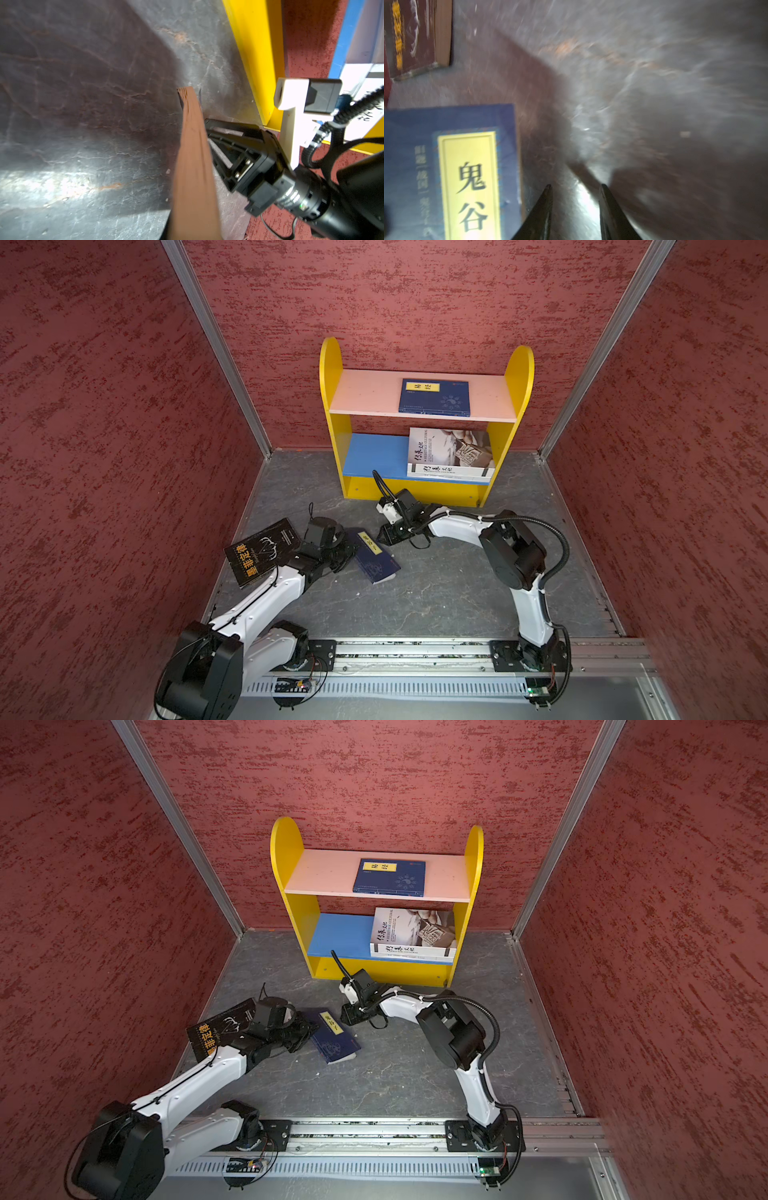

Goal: Stacking books/files
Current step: Pick up the book at the center of the table.

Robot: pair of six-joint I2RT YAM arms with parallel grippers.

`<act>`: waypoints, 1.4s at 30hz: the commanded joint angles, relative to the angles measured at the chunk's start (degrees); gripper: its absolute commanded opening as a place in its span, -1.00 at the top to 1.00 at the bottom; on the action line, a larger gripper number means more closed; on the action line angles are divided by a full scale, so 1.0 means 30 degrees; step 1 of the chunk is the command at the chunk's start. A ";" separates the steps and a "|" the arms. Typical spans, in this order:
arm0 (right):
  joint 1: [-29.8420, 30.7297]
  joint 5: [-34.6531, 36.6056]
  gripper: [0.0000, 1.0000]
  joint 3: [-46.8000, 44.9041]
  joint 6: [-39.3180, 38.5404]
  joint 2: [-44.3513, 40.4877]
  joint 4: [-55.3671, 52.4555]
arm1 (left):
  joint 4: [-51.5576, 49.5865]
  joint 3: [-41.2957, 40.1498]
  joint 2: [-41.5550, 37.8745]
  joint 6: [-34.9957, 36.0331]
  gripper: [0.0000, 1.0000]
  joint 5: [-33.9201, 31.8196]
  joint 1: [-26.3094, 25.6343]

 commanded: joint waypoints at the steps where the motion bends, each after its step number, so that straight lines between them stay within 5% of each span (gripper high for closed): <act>1: -0.0426 0.0468 0.00 0.1160 0.0572 -0.2072 0.0384 | -0.1193 0.1330 -0.0419 0.1295 0.95 0.0176 0.0183; 14: -0.0807 0.5525 -0.69 0.0491 0.0202 -1.1391 -0.0521 | -0.4319 1.0103 -0.1048 0.6833 1.00 0.7255 0.1843; 18: -0.1237 0.7788 -0.97 -0.0239 0.0444 -1.4585 -0.0358 | -0.3140 1.2128 -0.0672 0.6520 1.00 0.8664 0.2258; 23: -0.2189 0.8687 -0.98 -0.1345 0.1864 -1.7586 0.0308 | 0.1315 1.3358 -0.0036 0.4269 1.00 0.9234 0.2335; 29: -0.3631 0.6785 -0.98 -0.2240 0.3992 -1.8967 0.3623 | 0.8301 1.6135 0.2723 0.1029 1.00 0.8801 0.2134; 42: -0.6566 -0.0328 -0.98 -0.3275 0.9833 -1.7751 1.0982 | 1.4179 2.0294 0.7944 -0.0905 1.00 0.2311 0.0611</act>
